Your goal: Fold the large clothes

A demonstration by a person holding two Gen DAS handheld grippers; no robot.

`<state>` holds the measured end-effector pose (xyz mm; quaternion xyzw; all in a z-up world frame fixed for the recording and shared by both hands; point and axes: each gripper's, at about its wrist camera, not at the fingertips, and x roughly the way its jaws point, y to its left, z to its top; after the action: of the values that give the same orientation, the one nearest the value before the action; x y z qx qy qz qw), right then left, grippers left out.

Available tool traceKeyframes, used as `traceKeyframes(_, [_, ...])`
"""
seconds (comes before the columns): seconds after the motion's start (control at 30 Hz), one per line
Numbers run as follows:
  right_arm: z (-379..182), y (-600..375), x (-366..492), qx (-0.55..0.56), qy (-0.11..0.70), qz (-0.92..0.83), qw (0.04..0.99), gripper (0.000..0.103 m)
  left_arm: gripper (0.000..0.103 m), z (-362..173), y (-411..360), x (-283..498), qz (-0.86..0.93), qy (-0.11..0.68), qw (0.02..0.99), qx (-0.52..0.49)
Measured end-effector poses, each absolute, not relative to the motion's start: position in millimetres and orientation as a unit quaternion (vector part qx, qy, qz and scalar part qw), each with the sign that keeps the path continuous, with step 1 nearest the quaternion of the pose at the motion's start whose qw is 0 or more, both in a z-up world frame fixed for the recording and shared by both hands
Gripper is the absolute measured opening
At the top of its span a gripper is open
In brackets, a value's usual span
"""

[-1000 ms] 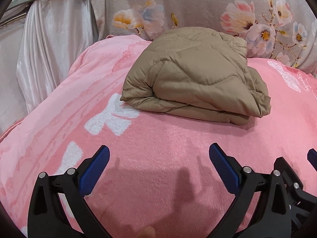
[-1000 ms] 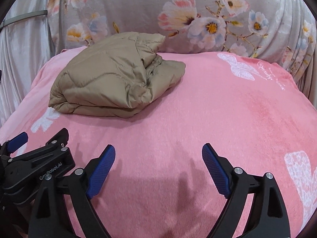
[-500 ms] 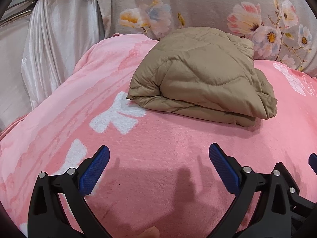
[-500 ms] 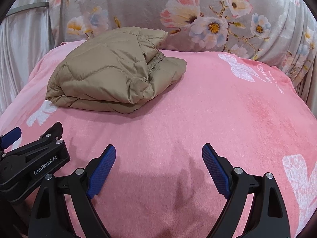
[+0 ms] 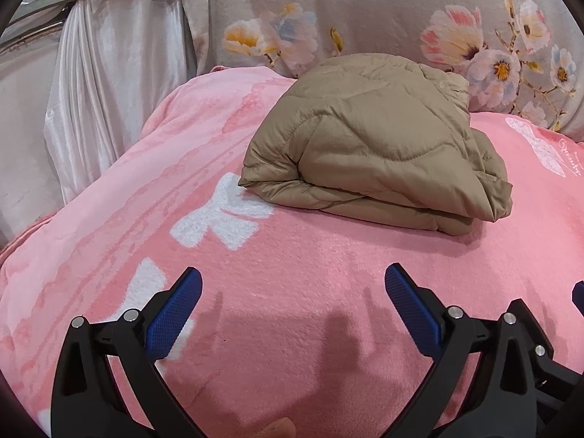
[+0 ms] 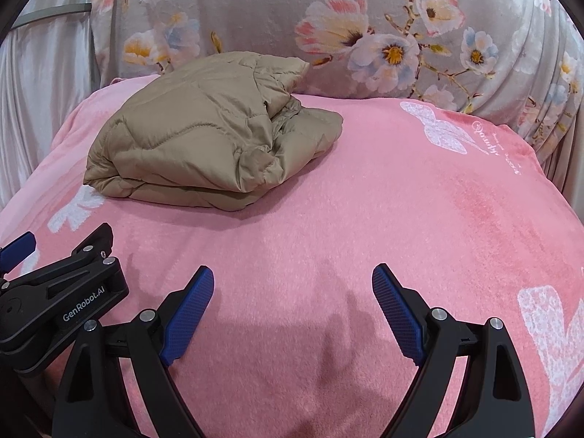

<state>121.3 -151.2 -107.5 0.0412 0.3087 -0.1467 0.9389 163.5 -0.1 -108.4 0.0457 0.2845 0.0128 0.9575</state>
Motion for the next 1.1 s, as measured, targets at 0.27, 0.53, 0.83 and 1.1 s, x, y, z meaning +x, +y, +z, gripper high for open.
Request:
traceKeyframes(0.27, [-106.3, -150.7, 120.4, 0.040, 0.307, -0.148, 0.939, 0.087, 0.098, -107.7, -0.3, 162.3, 0.014, 0.282, 0.958, 0.048])
traceKeyframes(0.53, [-106.1, -151.6, 120.3, 0.039, 0.307, -0.147, 0.940, 0.087, 0.098, -106.7, -2.1, 161.6, 0.015, 0.280, 0.959, 0.050])
traceKeyframes(0.83, [-104.5, -151.5, 120.0, 0.039, 0.305, -0.148, 0.940, 0.086, 0.096, -105.6, -2.4, 160.9, 0.014, 0.277, 0.959, 0.051])
traceKeyframes(1.1, [-104.6, -151.3, 119.8, 0.039, 0.305, -0.148, 0.940, 0.086, 0.094, -104.5, -4.0, 158.7, 0.017, 0.271, 0.961, 0.055])
